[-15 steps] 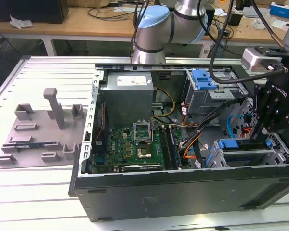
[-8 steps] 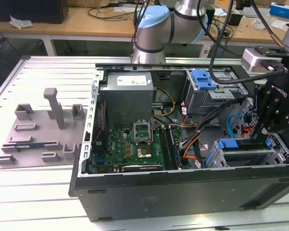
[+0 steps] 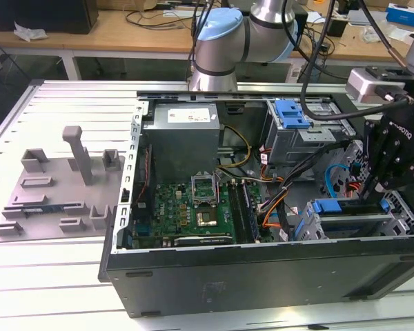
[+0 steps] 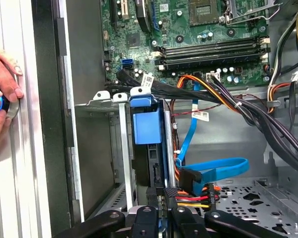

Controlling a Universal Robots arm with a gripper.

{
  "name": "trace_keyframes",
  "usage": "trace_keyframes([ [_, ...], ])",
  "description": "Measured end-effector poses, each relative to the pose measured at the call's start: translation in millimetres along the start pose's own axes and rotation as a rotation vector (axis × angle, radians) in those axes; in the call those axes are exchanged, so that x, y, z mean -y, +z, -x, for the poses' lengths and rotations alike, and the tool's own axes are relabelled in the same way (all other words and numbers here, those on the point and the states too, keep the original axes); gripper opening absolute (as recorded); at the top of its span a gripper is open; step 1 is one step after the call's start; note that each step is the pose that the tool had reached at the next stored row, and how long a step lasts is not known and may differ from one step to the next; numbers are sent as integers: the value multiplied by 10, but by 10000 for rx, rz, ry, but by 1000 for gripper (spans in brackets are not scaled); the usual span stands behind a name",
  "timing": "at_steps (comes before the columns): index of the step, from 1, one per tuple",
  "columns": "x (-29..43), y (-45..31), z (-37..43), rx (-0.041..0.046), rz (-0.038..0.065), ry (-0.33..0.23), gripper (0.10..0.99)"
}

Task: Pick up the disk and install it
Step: 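Insert the first disk wire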

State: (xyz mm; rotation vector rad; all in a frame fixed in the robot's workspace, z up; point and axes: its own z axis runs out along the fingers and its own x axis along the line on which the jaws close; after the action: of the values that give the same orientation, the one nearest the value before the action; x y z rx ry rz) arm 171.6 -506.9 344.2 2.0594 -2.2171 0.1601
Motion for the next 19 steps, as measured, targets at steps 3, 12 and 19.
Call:
trace_keyframes([
  [3, 0, -124, -19, -5, -15, 1, 169],
  [12, 2, -143, -45, 476, -15, 0, 169],
  [19, 0, -144, -54, 558, -15, 0, 169],
])
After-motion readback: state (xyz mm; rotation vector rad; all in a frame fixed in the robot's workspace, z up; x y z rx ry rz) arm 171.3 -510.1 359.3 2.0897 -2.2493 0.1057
